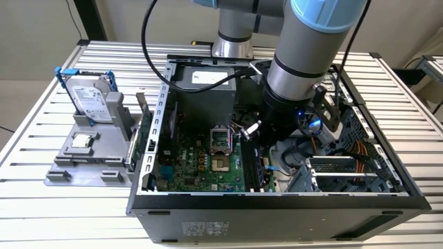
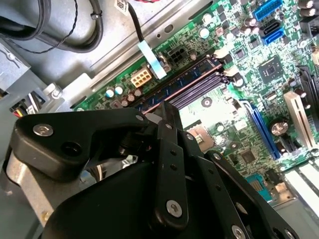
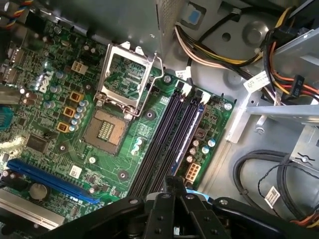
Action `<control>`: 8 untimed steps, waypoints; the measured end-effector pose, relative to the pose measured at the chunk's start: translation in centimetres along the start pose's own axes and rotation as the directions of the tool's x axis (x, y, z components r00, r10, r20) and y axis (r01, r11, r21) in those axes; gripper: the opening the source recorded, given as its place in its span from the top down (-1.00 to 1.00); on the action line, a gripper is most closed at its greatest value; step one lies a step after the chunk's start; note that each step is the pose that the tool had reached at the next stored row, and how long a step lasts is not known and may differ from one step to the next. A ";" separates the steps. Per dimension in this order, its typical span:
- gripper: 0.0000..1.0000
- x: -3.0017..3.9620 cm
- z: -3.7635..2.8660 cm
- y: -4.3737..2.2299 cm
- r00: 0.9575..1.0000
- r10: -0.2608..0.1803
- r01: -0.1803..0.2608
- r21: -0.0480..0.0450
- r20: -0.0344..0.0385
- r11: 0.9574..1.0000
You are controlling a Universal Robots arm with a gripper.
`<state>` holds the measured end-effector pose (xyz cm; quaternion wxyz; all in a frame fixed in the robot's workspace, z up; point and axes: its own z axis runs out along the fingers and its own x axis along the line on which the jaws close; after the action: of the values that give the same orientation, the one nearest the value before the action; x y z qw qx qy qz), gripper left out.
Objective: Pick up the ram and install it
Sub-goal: 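Press down the ram until it locks into place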
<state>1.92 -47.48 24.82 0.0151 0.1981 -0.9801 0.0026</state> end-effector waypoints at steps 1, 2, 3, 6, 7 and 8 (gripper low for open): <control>1.00 0.00 0.00 0.00 1.000 -0.005 0.005 0.000 0.000 1.000; 1.00 0.00 0.00 0.00 1.000 -0.010 0.010 0.000 0.000 1.000; 1.00 0.00 0.00 0.00 1.000 -0.016 0.016 0.000 0.000 1.000; 1.00 0.00 0.00 0.00 0.999 -0.035 0.035 0.001 0.000 0.999; 1.00 0.00 0.00 0.00 0.999 -0.041 0.041 0.001 0.000 0.999; 1.00 0.00 0.00 0.00 0.999 -0.046 0.046 0.001 0.000 0.999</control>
<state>1.92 -47.48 24.82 0.0150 0.2207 -0.9752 0.0030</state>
